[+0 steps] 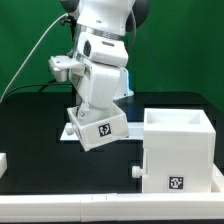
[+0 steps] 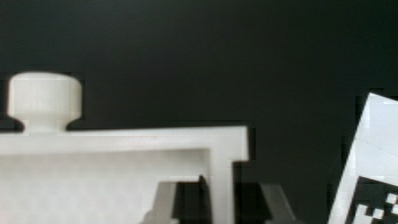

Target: Assemble drawer

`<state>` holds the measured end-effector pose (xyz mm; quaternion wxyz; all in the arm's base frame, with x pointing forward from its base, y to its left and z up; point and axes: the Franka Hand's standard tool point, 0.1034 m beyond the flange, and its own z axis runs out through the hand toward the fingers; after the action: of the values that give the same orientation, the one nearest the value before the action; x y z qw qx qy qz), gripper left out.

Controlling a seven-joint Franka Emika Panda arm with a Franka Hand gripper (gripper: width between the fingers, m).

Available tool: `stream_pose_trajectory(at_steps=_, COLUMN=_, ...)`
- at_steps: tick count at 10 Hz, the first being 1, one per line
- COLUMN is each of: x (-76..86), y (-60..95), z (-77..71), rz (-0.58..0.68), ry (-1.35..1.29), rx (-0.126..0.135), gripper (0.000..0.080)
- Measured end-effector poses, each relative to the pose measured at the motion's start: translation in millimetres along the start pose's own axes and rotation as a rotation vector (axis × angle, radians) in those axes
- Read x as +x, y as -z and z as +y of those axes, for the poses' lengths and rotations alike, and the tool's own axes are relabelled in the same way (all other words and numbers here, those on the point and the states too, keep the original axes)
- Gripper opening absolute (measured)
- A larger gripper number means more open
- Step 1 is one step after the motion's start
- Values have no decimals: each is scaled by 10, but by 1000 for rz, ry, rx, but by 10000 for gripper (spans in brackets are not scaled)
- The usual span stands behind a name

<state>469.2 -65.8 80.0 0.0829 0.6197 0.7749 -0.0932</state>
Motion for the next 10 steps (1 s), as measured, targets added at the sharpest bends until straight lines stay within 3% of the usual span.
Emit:
stream_pose_trajectory(at_steps=1, x=36, y=-95, z=16, rz=8, ry=-32, rx=1, gripper=43)
stream_pose_trajectory(at_steps=5, x=29, y=-574, z=67, rz=36, ry=-35, rx=55, gripper=43)
stream_pose_trajectory(at_steps=10, x=-42, y=-638, z=239, rz=35, ry=-38, rx=43, gripper=44)
